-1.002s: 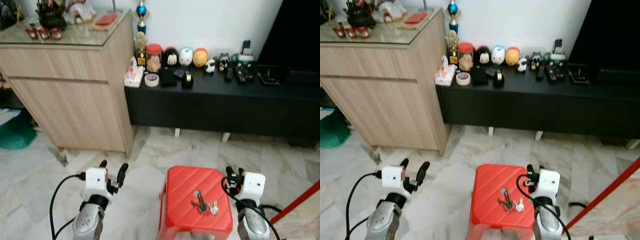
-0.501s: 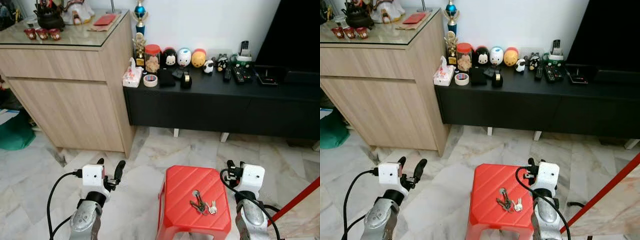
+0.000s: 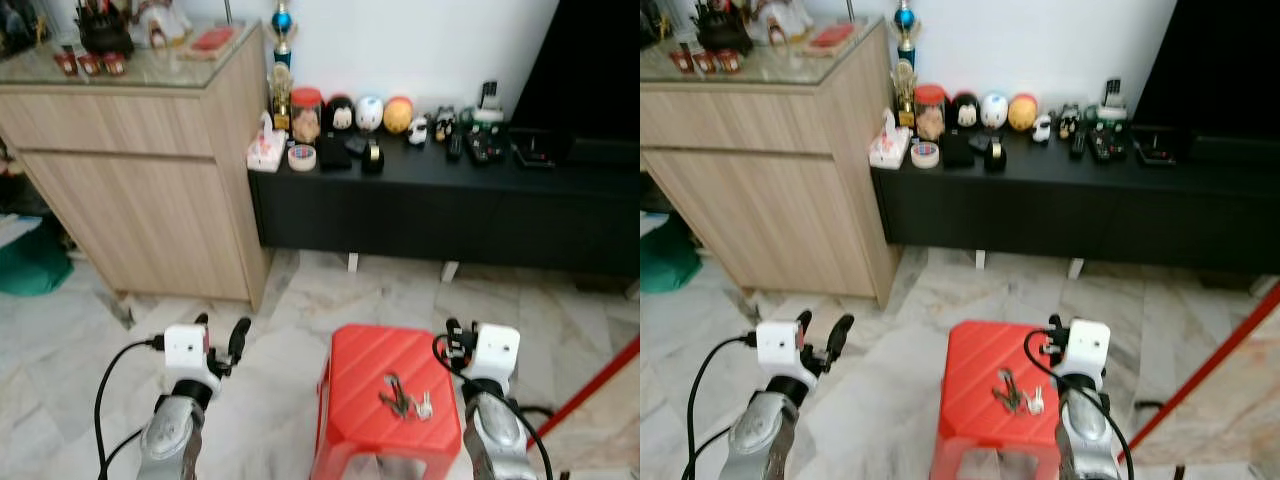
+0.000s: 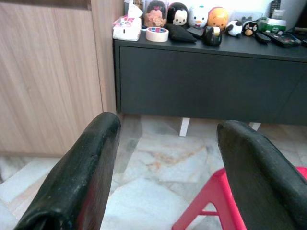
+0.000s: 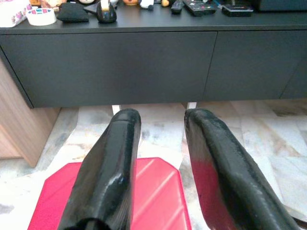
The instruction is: Hang keys on a hook
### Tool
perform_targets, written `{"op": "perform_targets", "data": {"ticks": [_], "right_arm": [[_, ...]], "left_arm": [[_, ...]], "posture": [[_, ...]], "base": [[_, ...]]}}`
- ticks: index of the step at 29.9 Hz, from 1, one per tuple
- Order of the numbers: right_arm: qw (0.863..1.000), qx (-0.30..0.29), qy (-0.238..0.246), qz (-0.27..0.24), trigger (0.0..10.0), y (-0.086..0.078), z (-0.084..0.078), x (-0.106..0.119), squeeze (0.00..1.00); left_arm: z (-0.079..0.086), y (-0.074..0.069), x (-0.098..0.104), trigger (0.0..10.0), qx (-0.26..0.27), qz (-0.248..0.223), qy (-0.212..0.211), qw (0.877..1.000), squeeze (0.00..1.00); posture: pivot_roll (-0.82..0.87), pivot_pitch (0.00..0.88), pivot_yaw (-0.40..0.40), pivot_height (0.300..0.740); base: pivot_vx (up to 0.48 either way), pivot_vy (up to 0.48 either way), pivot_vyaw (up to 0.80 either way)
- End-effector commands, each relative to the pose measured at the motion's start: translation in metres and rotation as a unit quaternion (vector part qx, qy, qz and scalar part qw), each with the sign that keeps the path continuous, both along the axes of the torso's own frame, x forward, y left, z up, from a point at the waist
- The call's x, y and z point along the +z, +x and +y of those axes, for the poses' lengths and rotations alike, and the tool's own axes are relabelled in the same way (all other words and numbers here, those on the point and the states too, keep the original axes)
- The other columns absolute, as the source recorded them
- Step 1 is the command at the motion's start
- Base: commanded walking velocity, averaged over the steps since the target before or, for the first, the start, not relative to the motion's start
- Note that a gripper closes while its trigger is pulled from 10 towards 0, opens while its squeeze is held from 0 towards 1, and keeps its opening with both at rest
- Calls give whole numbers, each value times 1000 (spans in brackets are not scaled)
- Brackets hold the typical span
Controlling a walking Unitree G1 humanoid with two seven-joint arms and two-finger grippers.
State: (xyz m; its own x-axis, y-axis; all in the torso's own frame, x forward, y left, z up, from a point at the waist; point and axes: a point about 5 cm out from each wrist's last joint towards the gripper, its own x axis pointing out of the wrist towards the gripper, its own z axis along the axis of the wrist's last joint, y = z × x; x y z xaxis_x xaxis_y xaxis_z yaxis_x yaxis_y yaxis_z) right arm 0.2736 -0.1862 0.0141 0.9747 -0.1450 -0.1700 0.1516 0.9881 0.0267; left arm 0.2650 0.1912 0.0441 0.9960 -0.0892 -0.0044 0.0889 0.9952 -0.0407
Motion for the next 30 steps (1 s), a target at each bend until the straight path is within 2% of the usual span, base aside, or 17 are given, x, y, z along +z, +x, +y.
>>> {"op": "perform_targets", "data": {"ticks": [1, 30], "right_arm": [[1000, -4, 4, -1, 10000, 1, 0, 1, 0], [999, 16, 20, 22, 10000, 5, 7, -2, 0]], "left_arm": [[0, -1, 0, 10000, -1, 3, 0, 1000, 0], [-3, -1, -2, 10000, -3, 16, 4, 1000, 0]], "posture": [[27, 0, -21, 671], [29, 16, -24, 671]], "base": [[0, 0, 0], [0, 0, 0]]}}
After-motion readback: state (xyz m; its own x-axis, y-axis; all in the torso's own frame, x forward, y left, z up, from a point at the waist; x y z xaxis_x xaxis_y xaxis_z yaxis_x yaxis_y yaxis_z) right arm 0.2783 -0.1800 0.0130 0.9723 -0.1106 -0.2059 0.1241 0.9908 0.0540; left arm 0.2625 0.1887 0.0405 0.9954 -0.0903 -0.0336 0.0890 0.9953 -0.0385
